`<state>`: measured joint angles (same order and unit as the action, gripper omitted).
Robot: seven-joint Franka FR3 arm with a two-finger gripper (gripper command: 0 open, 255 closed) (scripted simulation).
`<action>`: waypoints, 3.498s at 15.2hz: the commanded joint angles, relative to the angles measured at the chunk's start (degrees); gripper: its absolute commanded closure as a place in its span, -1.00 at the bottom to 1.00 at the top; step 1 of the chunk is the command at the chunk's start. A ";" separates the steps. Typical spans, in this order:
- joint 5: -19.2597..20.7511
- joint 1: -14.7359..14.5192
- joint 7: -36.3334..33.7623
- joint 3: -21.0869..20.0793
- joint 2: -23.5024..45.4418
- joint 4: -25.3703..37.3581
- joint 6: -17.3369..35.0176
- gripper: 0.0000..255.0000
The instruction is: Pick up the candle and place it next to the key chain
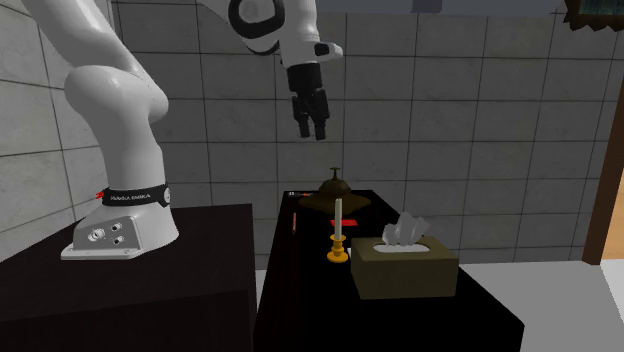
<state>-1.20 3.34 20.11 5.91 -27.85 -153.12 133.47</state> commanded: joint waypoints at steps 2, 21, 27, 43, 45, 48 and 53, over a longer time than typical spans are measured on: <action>-0.25 0.02 2.73 1.73 6.04 -0.93 7.27 -1.00; -13.43 -2.32 18.13 5.43 31.64 3.03 28.65 -1.00; -13.44 -2.32 18.14 5.43 31.64 3.04 28.65 1.00; -6.68 -2.01 12.80 6.36 24.81 3.28 21.97 1.00; -5.51 -1.77 11.86 6.31 23.24 3.52 20.22 1.00; -4.06 -1.43 10.67 6.17 21.00 4.01 17.58 1.00; -2.27 -0.90 9.17 5.85 17.58 5.12 13.15 1.00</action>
<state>-3.76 2.35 29.53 11.82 -9.69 -148.20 147.43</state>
